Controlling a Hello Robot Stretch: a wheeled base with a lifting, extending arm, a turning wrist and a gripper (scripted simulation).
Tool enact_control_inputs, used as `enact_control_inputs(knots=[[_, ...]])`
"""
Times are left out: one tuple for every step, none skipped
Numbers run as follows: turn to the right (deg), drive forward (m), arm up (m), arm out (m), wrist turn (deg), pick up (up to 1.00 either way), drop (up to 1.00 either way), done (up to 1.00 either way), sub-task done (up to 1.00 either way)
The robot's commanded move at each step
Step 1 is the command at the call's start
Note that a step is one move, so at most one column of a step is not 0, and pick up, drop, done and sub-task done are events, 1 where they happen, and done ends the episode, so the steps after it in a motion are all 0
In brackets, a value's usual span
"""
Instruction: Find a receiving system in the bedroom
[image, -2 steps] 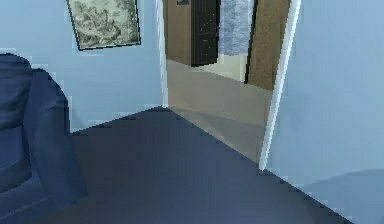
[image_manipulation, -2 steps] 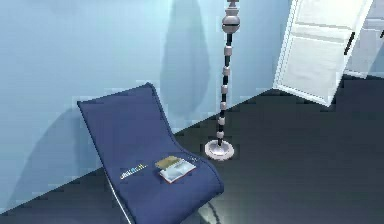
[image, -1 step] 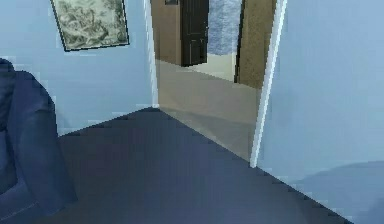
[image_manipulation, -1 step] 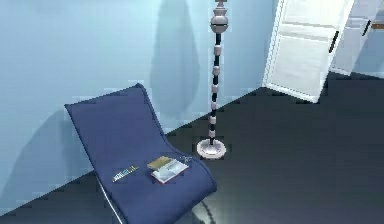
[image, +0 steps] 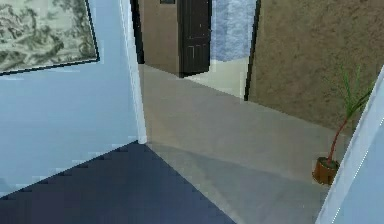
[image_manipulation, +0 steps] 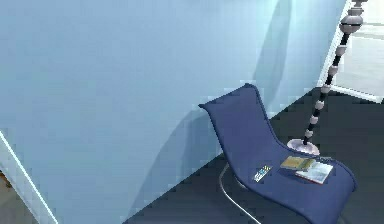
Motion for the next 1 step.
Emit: enact_control_inputs(knots=[[3.0,0.00,0.00,0.00,0.0,0.00,0.00,0.00,0.00]])
